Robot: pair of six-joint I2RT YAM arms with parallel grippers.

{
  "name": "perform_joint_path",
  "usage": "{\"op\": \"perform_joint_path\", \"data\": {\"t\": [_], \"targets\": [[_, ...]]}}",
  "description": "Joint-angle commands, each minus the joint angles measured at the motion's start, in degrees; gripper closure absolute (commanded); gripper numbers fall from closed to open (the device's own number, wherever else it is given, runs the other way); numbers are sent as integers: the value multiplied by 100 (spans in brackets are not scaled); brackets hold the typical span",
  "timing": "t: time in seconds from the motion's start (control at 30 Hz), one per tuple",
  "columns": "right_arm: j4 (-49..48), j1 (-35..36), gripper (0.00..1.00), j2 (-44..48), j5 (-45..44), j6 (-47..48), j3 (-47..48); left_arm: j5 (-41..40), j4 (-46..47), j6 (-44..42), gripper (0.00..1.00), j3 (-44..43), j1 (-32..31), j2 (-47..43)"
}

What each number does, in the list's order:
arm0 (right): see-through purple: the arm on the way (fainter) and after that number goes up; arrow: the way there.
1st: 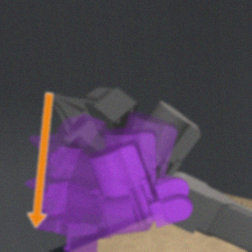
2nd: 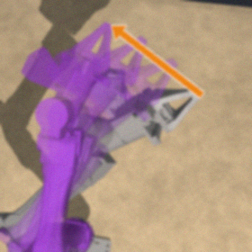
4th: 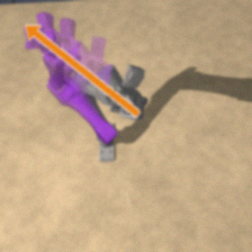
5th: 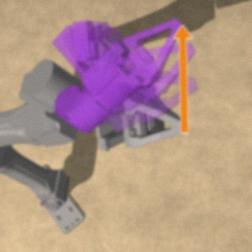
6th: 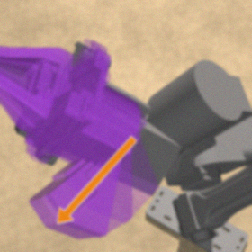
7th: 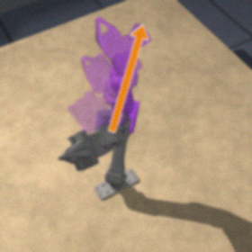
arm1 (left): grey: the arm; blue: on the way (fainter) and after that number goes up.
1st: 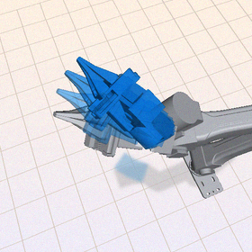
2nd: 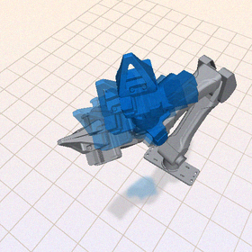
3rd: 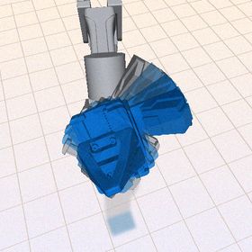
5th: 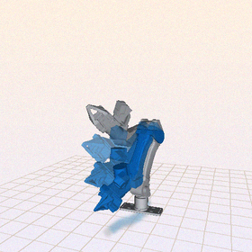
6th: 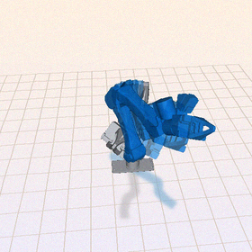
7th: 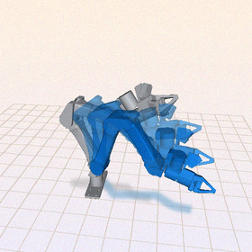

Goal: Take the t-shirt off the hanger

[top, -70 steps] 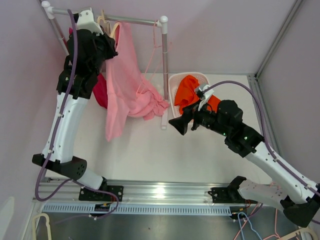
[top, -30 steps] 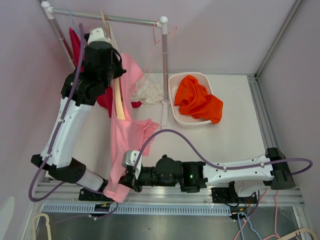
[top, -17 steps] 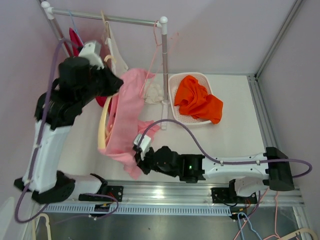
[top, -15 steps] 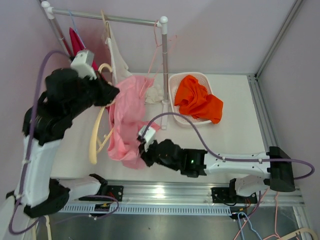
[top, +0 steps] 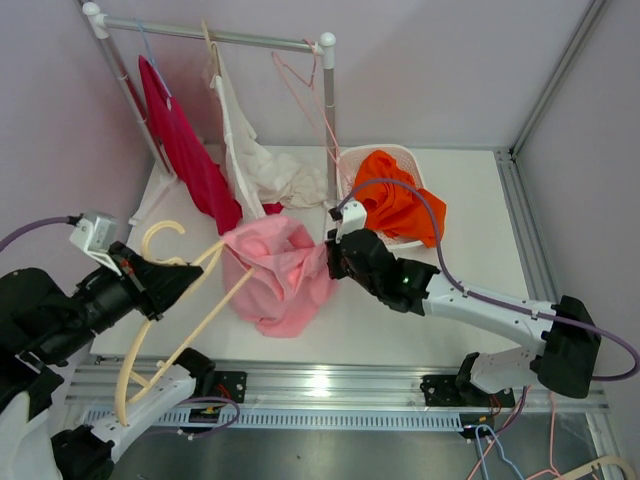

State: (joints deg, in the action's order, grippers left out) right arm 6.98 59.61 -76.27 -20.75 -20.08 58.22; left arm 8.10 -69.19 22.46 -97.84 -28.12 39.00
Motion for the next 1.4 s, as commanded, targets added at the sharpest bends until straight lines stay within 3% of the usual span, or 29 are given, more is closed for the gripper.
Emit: {"op": "perform_joint_path", "data": {"t": [0.0, 0.07, 0.17, 0.43, 0.6, 0.77, 0.93, 1.07, 1.2, 1.37], "targets": [[363, -151, 100, 25, -797, -417, 400, 1918, 378, -58, 99, 466, -44, -243], [1064, -571, 100, -264, -1314, -637, 690, 2352, 930, 117, 99, 1288, -36, -577], [1778, -1108, 100, -441, -1572, -1218, 1191, 2390, 1030, 58, 99, 1697, -45, -999], [1868, -1294, 100, 488, -2521, -1562, 806, 1784, 942, -497, 99, 1443, -45, -1474], [613, -1251, 100, 1236, -1601, -368, 893, 862, 1284, -383, 99, 1909, -45, -1615], [-1531, -1154, 100, 1765, -317, 1371, 1575, 201, 1819, 12, 99, 2427, -44, -1256], [-1945, -1593, 100, 607, 79, 2367, 3632, 263, 2418, 206, 99, 2867, -45, -877], [-3263, -2329, 100, -501, 326, 2492, 4574, -351, 2778, 241, 99, 2999, -45, -675], [-2713, -3042, 100, -2124, 544, 1712, 7003, -783, 3349, 329, 100, 2806, -36, -272], [-2105, -3535, 100, -3217, 844, 1050, 8617, -1354, 3193, 382, 99, 1972, -44, 800]]}}
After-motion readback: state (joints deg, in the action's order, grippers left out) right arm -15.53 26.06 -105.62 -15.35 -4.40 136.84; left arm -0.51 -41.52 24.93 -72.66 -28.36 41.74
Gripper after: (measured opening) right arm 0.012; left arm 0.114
